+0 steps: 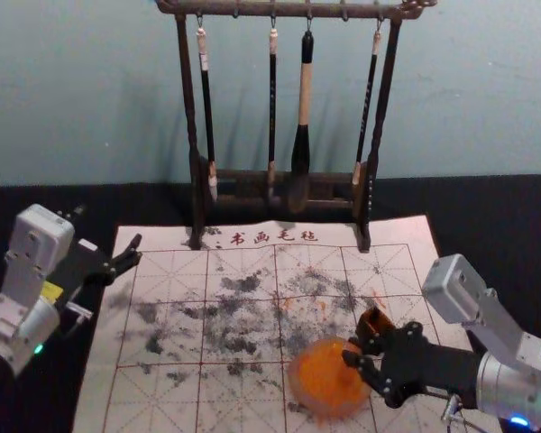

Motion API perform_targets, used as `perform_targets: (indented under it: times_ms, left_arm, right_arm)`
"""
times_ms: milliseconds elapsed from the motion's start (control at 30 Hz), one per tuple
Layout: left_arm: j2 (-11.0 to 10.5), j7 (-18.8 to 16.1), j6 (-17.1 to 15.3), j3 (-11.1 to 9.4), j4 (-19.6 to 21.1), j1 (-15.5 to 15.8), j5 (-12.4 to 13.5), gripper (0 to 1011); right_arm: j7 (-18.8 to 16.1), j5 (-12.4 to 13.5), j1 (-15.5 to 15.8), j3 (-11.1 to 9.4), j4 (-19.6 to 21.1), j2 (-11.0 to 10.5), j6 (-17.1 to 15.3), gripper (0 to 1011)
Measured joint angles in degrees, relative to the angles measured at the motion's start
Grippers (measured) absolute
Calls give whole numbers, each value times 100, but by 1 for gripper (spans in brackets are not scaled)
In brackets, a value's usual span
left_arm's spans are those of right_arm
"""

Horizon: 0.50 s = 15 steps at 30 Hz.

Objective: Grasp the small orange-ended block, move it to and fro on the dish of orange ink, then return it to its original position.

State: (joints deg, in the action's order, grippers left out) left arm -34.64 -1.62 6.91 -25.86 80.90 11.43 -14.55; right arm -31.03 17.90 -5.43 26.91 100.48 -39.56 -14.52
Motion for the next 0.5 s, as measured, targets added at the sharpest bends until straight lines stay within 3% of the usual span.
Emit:
perform_targets:
  times_ms: [500]
  left_arm:
    - [0, 0, 0, 0, 0, 0, 0, 1001]
  right_arm:
    - [-128, -52, -67, 206, 63, 15, 2, 82]
